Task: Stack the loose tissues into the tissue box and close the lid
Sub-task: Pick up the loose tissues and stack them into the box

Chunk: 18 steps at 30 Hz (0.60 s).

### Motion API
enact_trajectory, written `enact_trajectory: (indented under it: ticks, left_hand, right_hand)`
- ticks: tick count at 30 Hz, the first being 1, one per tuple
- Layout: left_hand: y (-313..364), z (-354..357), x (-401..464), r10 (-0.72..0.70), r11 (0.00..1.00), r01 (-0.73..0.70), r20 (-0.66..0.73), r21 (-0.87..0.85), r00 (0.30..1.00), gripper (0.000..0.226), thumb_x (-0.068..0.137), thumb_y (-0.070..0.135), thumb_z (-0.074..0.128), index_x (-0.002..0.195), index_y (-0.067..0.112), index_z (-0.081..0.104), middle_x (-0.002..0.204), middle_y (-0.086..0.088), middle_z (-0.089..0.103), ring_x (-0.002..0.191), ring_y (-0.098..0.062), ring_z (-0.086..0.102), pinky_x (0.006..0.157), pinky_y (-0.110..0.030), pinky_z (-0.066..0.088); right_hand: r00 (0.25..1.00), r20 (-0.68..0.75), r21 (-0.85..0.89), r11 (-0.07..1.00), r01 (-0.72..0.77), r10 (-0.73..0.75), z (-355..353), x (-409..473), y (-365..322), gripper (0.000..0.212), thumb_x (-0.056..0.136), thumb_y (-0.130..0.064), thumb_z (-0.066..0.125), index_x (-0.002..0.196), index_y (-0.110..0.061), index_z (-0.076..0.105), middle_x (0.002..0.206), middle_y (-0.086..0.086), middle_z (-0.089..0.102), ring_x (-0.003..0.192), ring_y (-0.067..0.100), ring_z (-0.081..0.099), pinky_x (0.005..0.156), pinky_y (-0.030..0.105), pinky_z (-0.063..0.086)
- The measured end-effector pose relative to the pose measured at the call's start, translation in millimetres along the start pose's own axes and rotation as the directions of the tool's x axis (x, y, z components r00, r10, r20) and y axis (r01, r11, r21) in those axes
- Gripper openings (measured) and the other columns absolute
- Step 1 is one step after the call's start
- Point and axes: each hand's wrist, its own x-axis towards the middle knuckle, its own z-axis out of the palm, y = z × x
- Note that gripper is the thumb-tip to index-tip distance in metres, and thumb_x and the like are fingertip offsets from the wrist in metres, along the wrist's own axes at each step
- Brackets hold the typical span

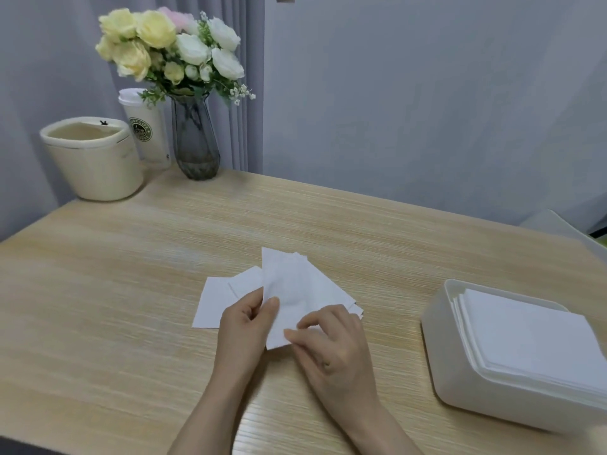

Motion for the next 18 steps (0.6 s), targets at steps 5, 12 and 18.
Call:
enact_trajectory:
  ticks: [5,12,18]
  left_hand:
    - [3.8,-12.5,1.0,-0.009,0.998,-0.002,-0.158,-0.066,0.987,0.024,0.097,0.01,0.056,0.077,0.016,0.068,0.067,0.005,0.065,0.063,-0.009,0.056,0.059,-0.023,0.041]
    - [-0.9,-14.3,8.1,-0.073,0.992,0.04,-0.291,-0.121,0.954,0.02,0.096,0.007,0.052,0.096,0.013,0.071,0.078,0.002,0.071,0.073,-0.015,0.061,0.067,-0.032,0.045]
    - [1.1,-11.6,6.2,-0.066,0.996,0.043,-0.3,-0.083,0.952,0.017,0.097,0.008,0.052,0.092,0.012,0.068,0.077,0.008,0.069,0.069,-0.008,0.06,0.063,-0.024,0.044]
  right_hand:
    - [0.966,0.067,0.068,0.965,-0.254,0.25,-2.5,5.8,3.0,0.032,0.087,-0.048,0.058,0.111,-0.03,0.07,0.108,-0.015,0.059,0.103,0.003,0.051,0.091,0.023,0.035]
    - [0.809,0.287,0.22,0.787,-0.577,0.513,5.0,26.0,17.3,0.044,0.086,-0.017,0.061,0.124,-0.039,0.053,0.116,-0.024,0.052,0.114,0.0,0.04,0.1,0.027,0.036]
    - [0.704,0.541,0.108,0.792,-0.6,0.46,20.0,48.6,13.5,0.061,0.087,-0.026,0.064,0.141,-0.04,0.037,0.133,-0.02,0.045,0.127,0.001,0.028,0.102,0.024,0.014]
